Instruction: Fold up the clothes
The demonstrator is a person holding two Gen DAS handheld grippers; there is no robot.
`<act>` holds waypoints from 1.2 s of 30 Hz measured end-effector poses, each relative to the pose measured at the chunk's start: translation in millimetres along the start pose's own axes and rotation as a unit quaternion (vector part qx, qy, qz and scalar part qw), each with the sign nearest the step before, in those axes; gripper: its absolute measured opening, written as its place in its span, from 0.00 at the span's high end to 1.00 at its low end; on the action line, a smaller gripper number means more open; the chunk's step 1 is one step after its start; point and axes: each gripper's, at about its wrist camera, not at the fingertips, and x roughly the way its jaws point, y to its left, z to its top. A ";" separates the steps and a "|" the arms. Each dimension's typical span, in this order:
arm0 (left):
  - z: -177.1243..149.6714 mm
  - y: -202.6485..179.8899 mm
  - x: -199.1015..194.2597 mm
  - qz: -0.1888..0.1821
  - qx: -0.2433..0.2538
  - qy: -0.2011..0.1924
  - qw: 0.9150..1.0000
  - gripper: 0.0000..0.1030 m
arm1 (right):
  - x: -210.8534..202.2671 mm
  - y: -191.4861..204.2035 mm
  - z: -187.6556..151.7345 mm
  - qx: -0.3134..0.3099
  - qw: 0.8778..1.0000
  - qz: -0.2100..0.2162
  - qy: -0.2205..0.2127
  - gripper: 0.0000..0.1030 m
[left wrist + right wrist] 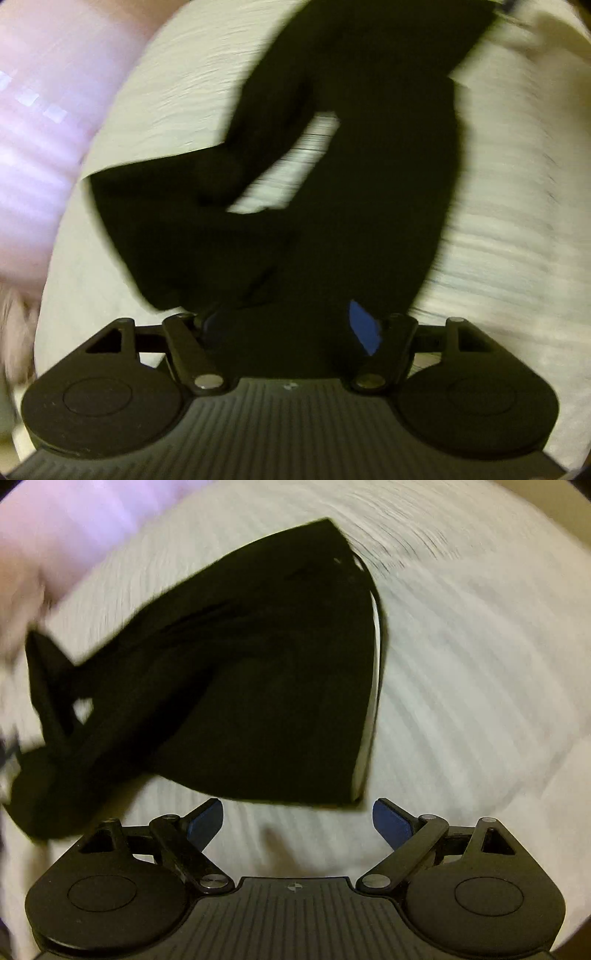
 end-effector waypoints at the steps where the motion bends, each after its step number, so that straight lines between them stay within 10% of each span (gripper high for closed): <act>1: -2.7 -9.4 4.8 -0.004 0.017 0.001 1.000 0.34 | 5.9 0.1 -2.6 0.031 0.999 0.017 -0.014 0.11; 3: -8.1 -28.0 14.5 -0.010 0.051 0.004 0.999 0.34 | 15.0 -4.7 -6.6 0.091 0.994 0.042 -0.046 0.13; 10: -8.5 -72.7 24.7 0.001 0.098 -0.014 0.995 0.34 | 17.0 -38.5 -5.7 0.229 0.966 0.067 -0.102 0.86; 18: 0.3 -79.5 54.4 0.024 0.120 0.009 0.992 0.53 | -63.9 -61.5 38.5 0.207 0.972 0.007 -0.113 0.91; 23: 7.8 -81.4 35.0 -0.004 0.130 -0.005 0.992 0.99 | -109.0 -77.6 79.4 0.129 0.986 -0.025 -0.105 0.91; 30: 31.5 -75.8 -16.0 -0.020 0.097 -0.040 0.994 1.00 | -119.2 -99.3 97.9 0.117 0.988 -0.044 -0.088 0.92; 36: 67.8 -104.6 -70.9 -0.133 0.090 -0.081 0.984 1.00 | -151.0 -154.0 88.1 0.142 0.981 -0.101 -0.083 0.92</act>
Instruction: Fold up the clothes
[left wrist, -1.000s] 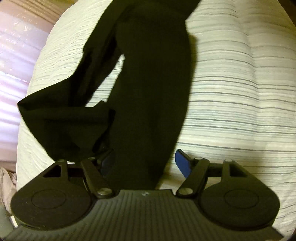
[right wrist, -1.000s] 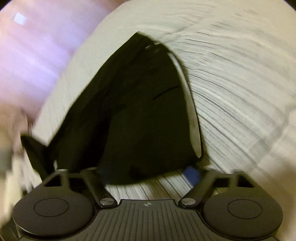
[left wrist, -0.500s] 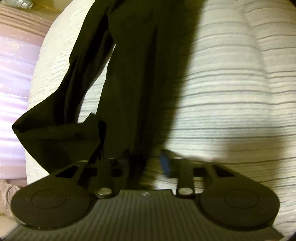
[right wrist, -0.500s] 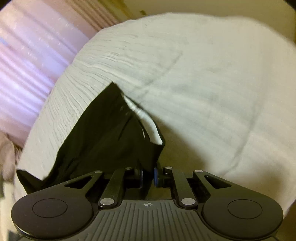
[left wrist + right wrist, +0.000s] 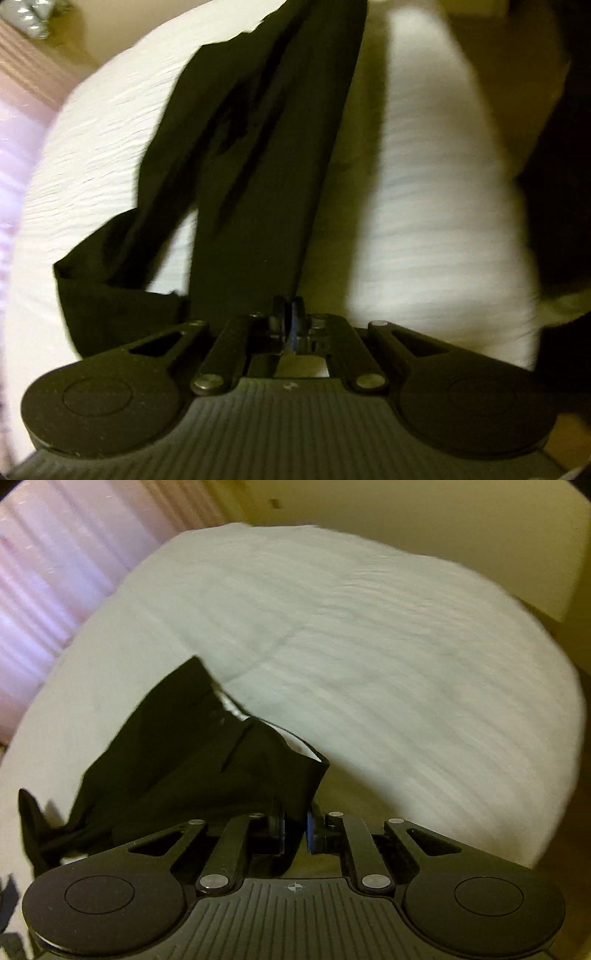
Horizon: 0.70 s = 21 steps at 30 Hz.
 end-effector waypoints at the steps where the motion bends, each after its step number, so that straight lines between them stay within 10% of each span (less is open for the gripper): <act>1: 5.2 -4.7 0.4 -0.019 -0.015 -0.004 1.000 1.00 | -0.3 -12.5 -0.2 0.009 1.000 -0.015 0.001 0.92; 10: -53.2 4.4 5.6 0.013 -0.119 0.060 0.991 0.72 | 29.0 -12.6 -26.0 -0.025 0.995 -0.091 0.044 0.88; 13: -99.0 12.5 0.4 0.064 -0.118 0.103 0.986 0.65 | 24.4 7.8 -39.1 -0.061 0.991 -0.113 0.031 0.33; 21: -243.0 44.2 34.8 0.195 -0.035 0.213 0.957 0.59 | 17.3 89.8 -116.8 -0.154 0.985 -0.069 0.048 0.32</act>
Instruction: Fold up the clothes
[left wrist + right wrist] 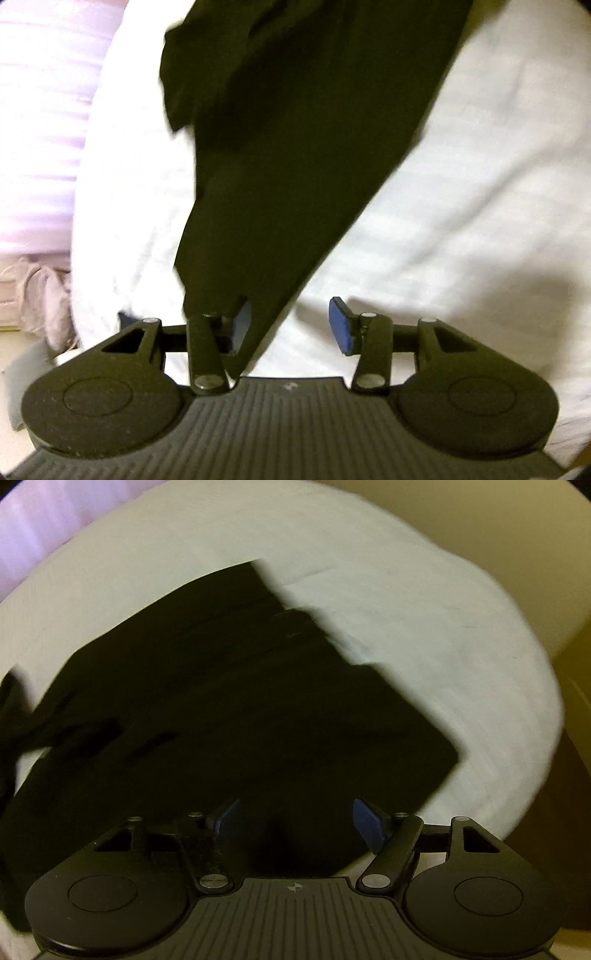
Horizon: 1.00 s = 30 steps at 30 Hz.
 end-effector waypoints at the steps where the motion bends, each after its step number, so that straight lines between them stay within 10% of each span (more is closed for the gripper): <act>1: -6.4 1.8 11.6 0.006 0.004 0.001 1.000 0.59 | -0.3 14.6 -8.7 -0.012 1.000 0.008 0.004 0.32; 6: -21.2 -3.2 58.8 0.039 0.064 -0.024 0.997 0.63 | 0.9 75.5 -48.8 -0.055 0.998 0.039 0.019 0.32; 9: -19.5 7.4 71.3 0.043 0.057 -0.016 0.997 0.98 | 4.8 98.6 -66.7 -0.060 0.997 0.041 0.029 0.32; 14: -47.8 27.7 14.6 0.067 0.001 -0.006 0.998 0.99 | -0.3 131.9 -84.6 -0.084 0.995 0.048 0.033 0.32; 20: -85.4 -13.4 -78.1 -0.003 -0.019 0.034 0.999 1.00 | -3.8 145.1 -95.4 -0.098 0.993 0.050 0.033 0.32; 30: -106.6 -38.1 -75.1 -0.076 -0.106 0.119 0.984 0.98 | 14.8 136.6 -98.3 -0.089 0.993 0.052 0.063 0.32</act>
